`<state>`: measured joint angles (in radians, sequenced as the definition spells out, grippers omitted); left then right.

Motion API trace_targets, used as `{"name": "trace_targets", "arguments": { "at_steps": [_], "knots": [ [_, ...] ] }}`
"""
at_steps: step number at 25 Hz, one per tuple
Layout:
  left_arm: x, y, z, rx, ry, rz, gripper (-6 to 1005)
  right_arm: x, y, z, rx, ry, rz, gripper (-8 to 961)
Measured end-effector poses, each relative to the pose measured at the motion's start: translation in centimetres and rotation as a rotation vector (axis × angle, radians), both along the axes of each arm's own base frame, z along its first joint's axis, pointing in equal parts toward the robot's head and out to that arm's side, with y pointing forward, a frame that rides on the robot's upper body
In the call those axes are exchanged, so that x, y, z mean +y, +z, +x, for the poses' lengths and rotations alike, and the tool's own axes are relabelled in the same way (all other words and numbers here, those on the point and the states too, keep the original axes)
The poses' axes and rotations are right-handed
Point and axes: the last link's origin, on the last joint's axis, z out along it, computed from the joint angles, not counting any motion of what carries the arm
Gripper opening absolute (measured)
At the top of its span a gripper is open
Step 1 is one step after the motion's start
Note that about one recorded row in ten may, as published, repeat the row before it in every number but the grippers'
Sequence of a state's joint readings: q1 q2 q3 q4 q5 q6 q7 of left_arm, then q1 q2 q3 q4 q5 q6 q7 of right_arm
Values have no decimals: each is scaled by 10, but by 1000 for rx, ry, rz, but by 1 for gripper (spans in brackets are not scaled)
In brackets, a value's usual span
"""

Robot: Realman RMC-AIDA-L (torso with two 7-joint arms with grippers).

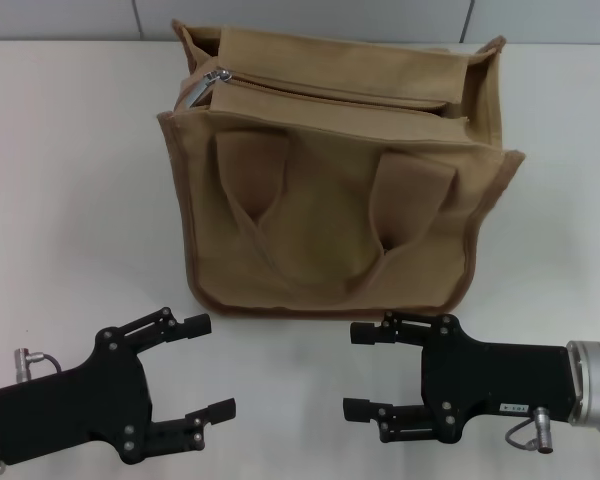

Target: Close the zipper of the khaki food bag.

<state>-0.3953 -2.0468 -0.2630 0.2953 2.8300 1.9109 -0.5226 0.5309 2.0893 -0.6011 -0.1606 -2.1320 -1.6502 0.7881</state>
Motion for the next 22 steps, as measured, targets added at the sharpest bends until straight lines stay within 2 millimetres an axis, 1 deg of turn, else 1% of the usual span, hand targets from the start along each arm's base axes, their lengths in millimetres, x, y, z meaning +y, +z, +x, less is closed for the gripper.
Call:
{"name": "trace_targets", "arguments": {
  "at_steps": [8, 11, 12, 13, 15, 16, 17, 19, 20, 21, 22],
  "knots": [
    [1, -4, -2, 8, 24, 26, 833, -2, -2, 0, 8, -7, -7, 787],
    [8, 3, -9, 11, 83, 128, 833, -4, -2, -1, 15, -11, -14, 787],
    [14, 16, -18, -7, 173, 278, 833, -5, -3, -1, 17, -12, -15, 787],
    [14, 16, -18, -7, 173, 278, 833, -5, -3, -1, 20, -13, -18, 787],
    [19, 27, -25, -34, 246, 400, 832, -7, -4, -1, 25, -16, -22, 787],
    [19, 27, -25, -34, 246, 400, 832, -7, -4, -1, 25, -16, -22, 787],
    [27, 34, -28, -68, 309, 485, 832, -8, -5, -2, 29, -19, -26, 787],
    [35, 33, -26, -82, 329, 499, 832, -8, -5, -2, 30, -20, -26, 787],
    [35, 33, -26, -82, 329, 499, 832, -9, -5, -2, 33, -21, -25, 787],
    [49, 23, -21, -75, 338, 503, 832, -9, -6, -3, 36, -19, -21, 786],
    [54, 20, -19, -71, 337, 504, 832, -10, -7, -4, 49, -12, -8, 786]
  ]
}}
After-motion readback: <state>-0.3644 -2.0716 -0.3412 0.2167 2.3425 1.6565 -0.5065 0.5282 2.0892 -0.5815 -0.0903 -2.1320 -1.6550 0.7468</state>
